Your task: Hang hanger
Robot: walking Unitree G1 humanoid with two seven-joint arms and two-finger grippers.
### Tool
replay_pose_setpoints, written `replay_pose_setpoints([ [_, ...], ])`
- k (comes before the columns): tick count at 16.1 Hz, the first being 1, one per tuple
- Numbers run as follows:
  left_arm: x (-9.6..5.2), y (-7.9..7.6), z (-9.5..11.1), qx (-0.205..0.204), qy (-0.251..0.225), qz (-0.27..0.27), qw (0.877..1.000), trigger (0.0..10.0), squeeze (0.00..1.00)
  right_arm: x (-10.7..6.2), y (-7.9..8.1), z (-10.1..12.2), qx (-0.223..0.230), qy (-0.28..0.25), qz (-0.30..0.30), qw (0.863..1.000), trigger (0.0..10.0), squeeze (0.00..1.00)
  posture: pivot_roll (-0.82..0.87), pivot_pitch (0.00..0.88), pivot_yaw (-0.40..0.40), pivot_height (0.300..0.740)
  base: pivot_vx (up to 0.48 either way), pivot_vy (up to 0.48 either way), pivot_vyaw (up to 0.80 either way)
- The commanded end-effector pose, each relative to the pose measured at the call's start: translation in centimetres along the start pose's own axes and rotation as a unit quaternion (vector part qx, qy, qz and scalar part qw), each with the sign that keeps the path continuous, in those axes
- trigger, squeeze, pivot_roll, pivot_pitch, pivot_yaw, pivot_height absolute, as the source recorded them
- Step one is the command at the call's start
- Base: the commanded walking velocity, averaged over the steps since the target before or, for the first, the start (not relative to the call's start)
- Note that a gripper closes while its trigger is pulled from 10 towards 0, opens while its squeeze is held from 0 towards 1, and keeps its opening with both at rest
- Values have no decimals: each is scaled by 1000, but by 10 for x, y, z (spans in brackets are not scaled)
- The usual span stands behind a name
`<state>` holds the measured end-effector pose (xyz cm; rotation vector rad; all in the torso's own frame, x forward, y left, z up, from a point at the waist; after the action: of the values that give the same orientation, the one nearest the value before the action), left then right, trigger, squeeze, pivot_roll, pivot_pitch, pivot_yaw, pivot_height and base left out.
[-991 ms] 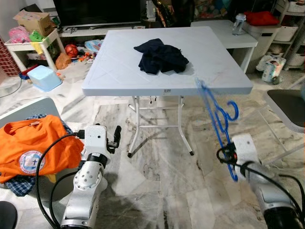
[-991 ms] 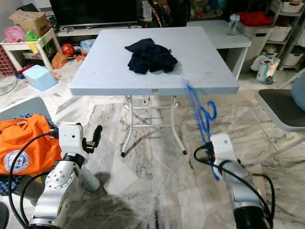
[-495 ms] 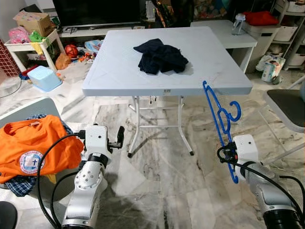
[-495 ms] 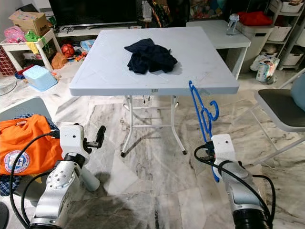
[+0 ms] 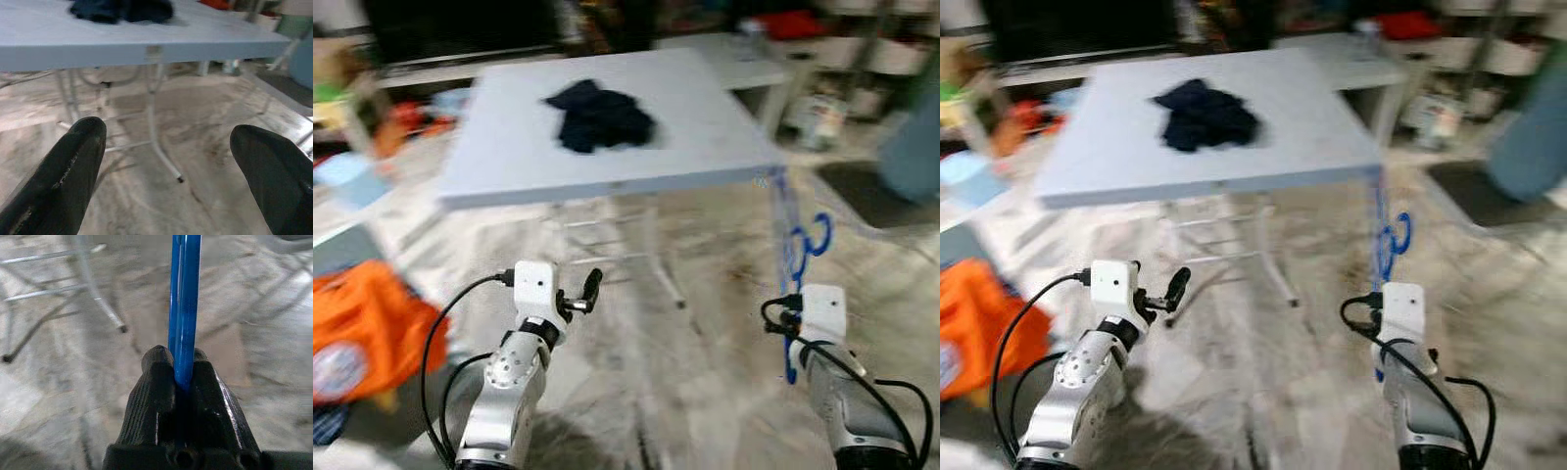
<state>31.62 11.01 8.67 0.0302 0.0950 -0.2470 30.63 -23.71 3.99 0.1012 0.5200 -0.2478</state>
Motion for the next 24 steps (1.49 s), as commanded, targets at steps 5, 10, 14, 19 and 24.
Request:
replay_pose_setpoints([
  [5, -3, -7, 5, -17, -2, -33, 999, 10000, 1000, -2, 7, 6, 2, -9, -5, 1000, 10000, 0, -143, 0, 36, 740, 349, 0, -800],
  [10, -4, -12, 4, -24, 2, -52, 998, 10000, 1000, -2, 6, 5, -1, -7, -9, 1000, 10000, 0, -146, 0, 38, 740, 330, 0, -800],
  [14, -5, -17, 0, -20, 17, -70, 997, 10000, 0, -2, 5, 4, 0, -4, -14, 1000, 10000, 0, -147, 0, 38, 740, 131, 60, -800],
  [19, -6, -19, -1, -21, 26, -89, 995, 10000, 0, -1, 6, 4, -1, -4, -14, 1000, 10000, 0, -146, 0, 41, 740, 0, 321, -800],
  [24, -8, -19, -3, -21, 33, -97, 995, 10000, 0, -1, 9, 1, 5, -2, -14, 1000, 10000, 0, -138, 0, 48, 740, 0, 436, -723],
])
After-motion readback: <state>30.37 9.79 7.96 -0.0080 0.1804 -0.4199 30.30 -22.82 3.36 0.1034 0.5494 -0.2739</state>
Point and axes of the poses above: a point about 5 cm out from each wrist's last joint towards the gripper, its own x axis pointing out of the wrist towards the gripper, its own z axis along the axis of the wrist's last joint, y = z × x, the point moved 4 cm from there along x, pointing out of the wrist towards the gripper, and after that the axes turned 8 degrees about x, right-handed, at the moved point
